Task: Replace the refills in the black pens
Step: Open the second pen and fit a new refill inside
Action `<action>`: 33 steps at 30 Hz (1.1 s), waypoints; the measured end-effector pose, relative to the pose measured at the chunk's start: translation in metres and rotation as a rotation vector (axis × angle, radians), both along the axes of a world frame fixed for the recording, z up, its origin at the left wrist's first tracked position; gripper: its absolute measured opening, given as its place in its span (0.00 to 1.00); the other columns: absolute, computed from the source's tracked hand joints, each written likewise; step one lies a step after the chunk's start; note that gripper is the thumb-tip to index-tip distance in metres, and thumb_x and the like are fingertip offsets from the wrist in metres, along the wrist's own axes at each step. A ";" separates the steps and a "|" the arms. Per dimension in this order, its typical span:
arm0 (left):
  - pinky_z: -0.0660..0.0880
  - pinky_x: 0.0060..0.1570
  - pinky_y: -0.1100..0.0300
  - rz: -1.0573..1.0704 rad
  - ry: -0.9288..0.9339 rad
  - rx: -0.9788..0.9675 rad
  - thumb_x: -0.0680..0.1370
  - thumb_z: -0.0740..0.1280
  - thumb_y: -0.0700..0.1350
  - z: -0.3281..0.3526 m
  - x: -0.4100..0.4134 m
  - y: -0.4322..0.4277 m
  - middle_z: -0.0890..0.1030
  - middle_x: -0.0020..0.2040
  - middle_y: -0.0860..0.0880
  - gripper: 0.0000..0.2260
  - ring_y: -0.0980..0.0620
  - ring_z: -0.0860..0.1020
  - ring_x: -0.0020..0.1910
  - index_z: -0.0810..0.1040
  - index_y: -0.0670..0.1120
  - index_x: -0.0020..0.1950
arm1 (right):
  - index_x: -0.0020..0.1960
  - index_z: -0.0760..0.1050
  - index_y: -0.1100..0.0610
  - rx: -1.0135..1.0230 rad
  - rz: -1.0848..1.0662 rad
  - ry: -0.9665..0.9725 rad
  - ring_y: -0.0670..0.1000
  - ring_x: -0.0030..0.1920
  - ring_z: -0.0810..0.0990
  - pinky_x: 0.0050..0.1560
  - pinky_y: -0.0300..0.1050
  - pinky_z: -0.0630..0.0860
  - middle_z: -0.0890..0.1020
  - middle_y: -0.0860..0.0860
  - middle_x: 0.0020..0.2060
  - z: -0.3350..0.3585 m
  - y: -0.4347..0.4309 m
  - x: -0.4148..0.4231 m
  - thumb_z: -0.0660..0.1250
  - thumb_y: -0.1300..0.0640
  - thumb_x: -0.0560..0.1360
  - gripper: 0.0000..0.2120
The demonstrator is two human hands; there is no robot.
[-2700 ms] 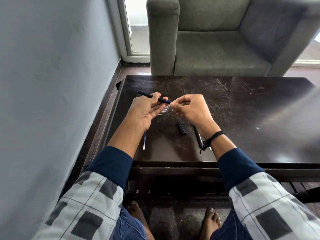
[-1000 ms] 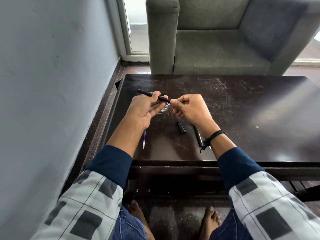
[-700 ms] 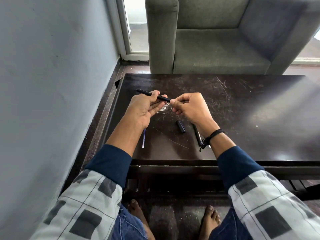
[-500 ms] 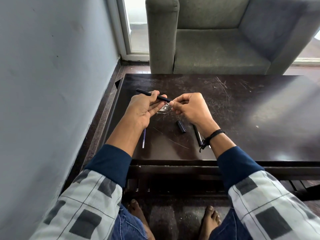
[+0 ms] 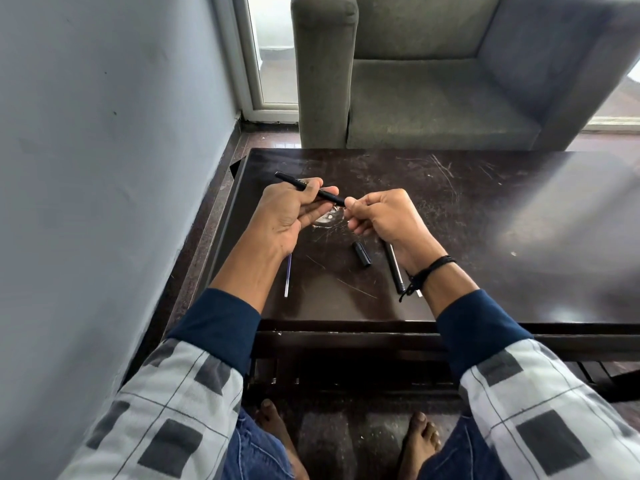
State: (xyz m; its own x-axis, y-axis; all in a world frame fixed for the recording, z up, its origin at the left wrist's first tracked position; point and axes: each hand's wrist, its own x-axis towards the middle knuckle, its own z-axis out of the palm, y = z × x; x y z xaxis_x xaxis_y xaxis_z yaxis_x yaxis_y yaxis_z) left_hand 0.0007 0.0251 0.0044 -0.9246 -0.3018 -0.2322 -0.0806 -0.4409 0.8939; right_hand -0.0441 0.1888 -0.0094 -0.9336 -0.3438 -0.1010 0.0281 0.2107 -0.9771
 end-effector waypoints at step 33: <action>0.83 0.45 0.59 0.138 -0.048 0.123 0.79 0.67 0.35 -0.004 -0.002 -0.006 0.84 0.51 0.36 0.07 0.44 0.85 0.51 0.78 0.34 0.57 | 0.49 0.80 0.66 -0.575 -0.478 -0.410 0.49 0.37 0.84 0.40 0.37 0.82 0.83 0.57 0.42 -0.004 0.004 -0.012 0.74 0.67 0.75 0.05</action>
State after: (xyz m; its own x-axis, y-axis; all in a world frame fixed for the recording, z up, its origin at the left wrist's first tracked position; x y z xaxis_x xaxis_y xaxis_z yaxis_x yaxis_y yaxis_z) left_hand -0.0017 0.0188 0.0008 -0.8631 -0.3919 -0.3185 -0.0531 -0.5568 0.8290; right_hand -0.0560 0.1928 -0.0137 -0.9193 -0.0236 -0.3928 0.3624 -0.4394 -0.8219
